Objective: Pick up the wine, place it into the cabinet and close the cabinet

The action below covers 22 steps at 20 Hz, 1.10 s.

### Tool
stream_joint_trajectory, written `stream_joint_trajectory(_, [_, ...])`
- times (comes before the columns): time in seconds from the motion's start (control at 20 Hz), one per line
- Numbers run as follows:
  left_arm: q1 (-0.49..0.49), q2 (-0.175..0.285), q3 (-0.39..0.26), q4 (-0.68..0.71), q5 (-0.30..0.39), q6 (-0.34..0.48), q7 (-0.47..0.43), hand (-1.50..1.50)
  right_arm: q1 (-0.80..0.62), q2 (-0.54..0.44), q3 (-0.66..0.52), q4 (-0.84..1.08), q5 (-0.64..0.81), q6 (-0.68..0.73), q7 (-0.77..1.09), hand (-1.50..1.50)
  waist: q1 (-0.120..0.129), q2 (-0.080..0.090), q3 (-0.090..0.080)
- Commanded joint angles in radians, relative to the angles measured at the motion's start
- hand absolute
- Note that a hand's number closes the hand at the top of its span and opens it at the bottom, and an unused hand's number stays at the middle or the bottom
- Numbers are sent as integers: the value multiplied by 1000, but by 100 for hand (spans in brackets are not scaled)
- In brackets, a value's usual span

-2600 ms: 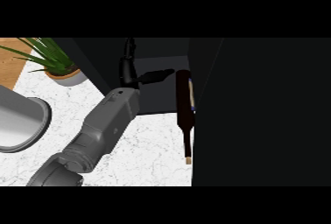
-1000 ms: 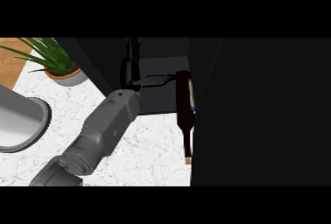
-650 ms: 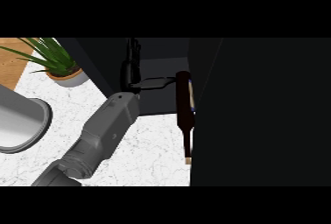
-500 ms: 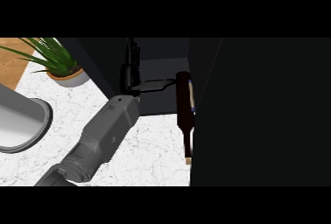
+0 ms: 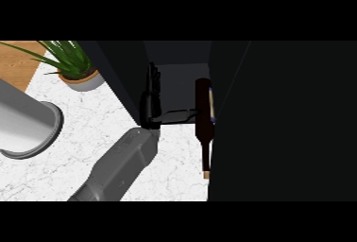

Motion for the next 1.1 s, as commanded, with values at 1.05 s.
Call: stream_joint_trajectory(1.05, [609,104,-397,-1039,-308,491,218,-150,39,-19,-6,-70,-15,-15,21,-150,42,1,0])
